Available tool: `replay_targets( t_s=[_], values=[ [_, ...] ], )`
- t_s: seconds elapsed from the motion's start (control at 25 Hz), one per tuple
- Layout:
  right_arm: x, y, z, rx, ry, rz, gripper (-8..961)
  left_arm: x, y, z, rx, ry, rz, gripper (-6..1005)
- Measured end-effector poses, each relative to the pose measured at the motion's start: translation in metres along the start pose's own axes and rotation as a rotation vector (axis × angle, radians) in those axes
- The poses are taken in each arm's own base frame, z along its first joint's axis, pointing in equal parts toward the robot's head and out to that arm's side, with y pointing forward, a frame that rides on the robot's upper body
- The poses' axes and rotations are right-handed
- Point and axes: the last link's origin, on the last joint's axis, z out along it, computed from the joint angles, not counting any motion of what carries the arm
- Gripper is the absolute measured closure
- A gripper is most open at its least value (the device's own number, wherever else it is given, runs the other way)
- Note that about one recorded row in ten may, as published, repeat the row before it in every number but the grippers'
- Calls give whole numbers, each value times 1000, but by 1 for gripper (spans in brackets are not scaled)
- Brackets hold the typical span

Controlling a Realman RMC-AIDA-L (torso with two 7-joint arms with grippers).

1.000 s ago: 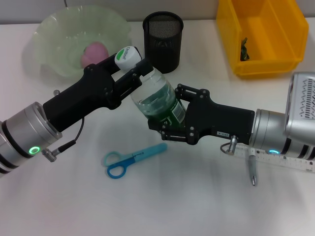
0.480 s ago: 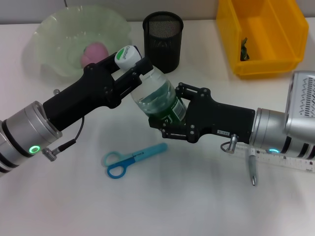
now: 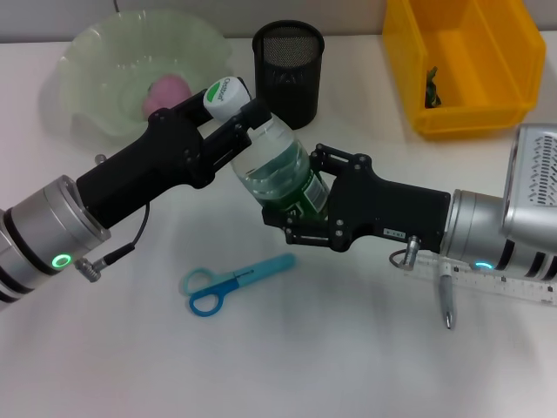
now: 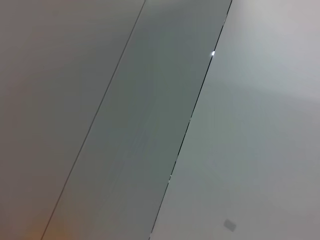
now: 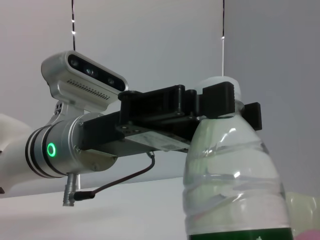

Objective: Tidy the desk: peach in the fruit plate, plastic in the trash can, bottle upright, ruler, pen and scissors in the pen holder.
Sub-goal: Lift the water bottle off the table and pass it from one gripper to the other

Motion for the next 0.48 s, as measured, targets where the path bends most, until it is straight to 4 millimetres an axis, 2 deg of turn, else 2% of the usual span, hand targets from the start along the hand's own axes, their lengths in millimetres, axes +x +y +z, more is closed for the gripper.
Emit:
replay_targets(
  t_s=[0.48],
  values=[
    [0,0,0,1,-1,-2,158,1,-1,0,3,4,1,552]
  ],
)
